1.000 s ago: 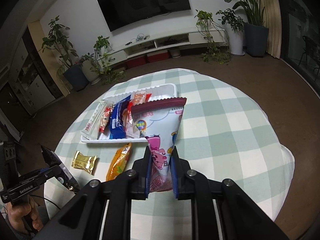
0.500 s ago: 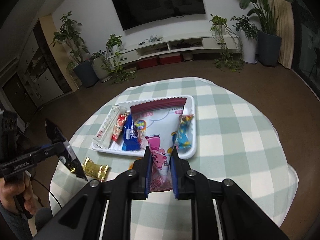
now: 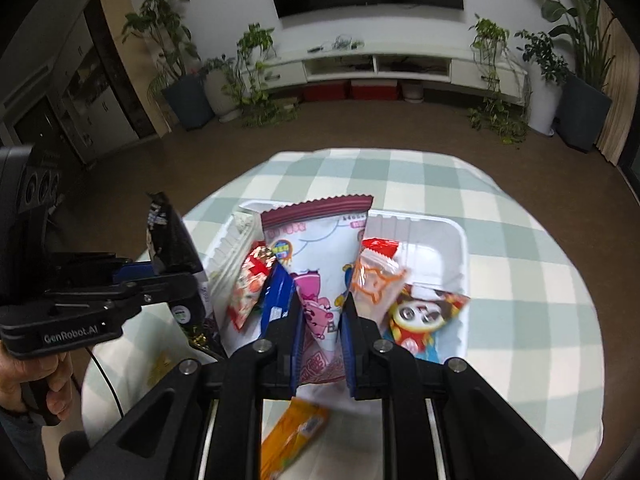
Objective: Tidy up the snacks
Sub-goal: 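Carry the black bag with the left tool while the right tool carries the pink packet into the tray, then open both tools and withdraw them from the tray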
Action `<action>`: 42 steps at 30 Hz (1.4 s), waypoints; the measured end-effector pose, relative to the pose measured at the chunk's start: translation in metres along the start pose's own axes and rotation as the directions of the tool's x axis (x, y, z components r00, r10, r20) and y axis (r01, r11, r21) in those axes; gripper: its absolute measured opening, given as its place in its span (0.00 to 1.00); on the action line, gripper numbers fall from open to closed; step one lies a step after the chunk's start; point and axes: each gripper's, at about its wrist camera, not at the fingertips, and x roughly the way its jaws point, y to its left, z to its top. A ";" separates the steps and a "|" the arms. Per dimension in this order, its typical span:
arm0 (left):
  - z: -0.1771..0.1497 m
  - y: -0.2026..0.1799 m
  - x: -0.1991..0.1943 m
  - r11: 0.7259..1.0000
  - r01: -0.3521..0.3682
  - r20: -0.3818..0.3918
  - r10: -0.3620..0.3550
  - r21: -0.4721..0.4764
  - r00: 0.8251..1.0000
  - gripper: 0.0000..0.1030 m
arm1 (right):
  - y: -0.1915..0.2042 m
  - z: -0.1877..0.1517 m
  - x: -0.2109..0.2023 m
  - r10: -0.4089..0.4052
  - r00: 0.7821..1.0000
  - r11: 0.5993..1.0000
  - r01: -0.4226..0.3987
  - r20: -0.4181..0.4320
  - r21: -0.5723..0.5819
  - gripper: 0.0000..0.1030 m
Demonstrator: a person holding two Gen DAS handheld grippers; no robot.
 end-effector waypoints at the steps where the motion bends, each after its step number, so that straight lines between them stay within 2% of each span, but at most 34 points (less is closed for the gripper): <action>1: 0.002 0.000 0.008 1.000 -0.004 -0.010 0.004 0.001 1.000 0.20 | -0.001 0.002 0.009 -0.001 1.000 1.000 0.001 -0.014 0.000 0.17; 4: 0.005 0.000 0.034 1.000 -0.023 -0.043 0.023 0.011 0.999 0.20 | 0.000 0.004 0.034 -0.011 0.999 1.000 0.011 -0.052 -0.010 0.17; 7: 0.005 0.003 0.049 0.999 -0.044 -0.044 0.044 0.013 0.998 0.20 | -0.003 0.003 0.052 -0.020 0.997 1.000 0.019 -0.075 -0.013 0.18; 12: 0.001 0.009 0.063 0.997 -0.078 -0.043 0.079 0.006 0.996 0.23 | -0.009 0.004 0.063 -0.034 0.998 0.999 0.035 -0.059 0.015 0.23; 14: 0.000 0.010 0.064 0.997 -0.081 -0.038 0.081 0.001 0.996 0.25 | -0.008 0.004 0.064 -0.034 0.998 0.999 0.035 -0.056 0.014 0.29; 16: -0.001 0.008 0.065 0.996 -0.087 -0.041 0.087 0.005 0.995 0.28 | -0.005 0.004 0.062 -0.032 0.998 0.999 0.033 -0.049 0.011 0.45; 18: -0.001 0.008 0.063 0.996 -0.089 -0.035 0.089 0.006 0.995 0.30 | -0.002 0.004 0.058 -0.044 0.998 0.999 0.044 -0.039 0.004 0.47; 20: -0.002 0.008 0.059 0.996 -0.090 -0.025 0.090 0.001 0.996 0.43 | -0.003 0.002 0.051 -0.047 0.999 0.999 0.048 -0.026 0.013 0.49; 21: -0.003 0.007 0.055 0.997 -0.080 -0.019 0.080 -0.003 0.997 0.46 | -0.005 0.001 0.045 -0.042 0.999 0.999 0.043 -0.018 0.027 0.50; 23: -0.006 0.001 0.043 0.996 -0.093 0.006 0.093 0.008 0.996 0.67 | -0.009 -0.004 0.030 -0.035 0.999 0.998 0.035 0.003 0.052 0.54; 25: -0.008 -0.007 0.028 0.994 -0.103 0.046 0.102 0.021 0.994 0.78 | -0.011 -0.011 0.010 -0.032 0.999 0.997 0.030 0.030 0.069 0.60; 28: -0.011 -0.017 0.009 0.996 -0.083 0.084 0.082 0.012 0.993 0.80 | -0.012 -0.025 -0.023 -0.019 0.997 0.996 0.011 0.081 0.094 0.70; 34: -0.024 -0.038 -0.024 0.998 -0.068 0.140 0.065 0.016 0.988 0.85 | 0.000 -0.052 -0.074 -0.003 0.990 0.994 -0.013 0.143 0.110 0.73; 42: -0.078 -0.056 -0.083 0.997 -0.058 0.233 0.046 0.046 0.971 0.89 | 0.025 -0.086 -0.102 0.043 0.986 0.990 -0.063 0.158 0.125 0.80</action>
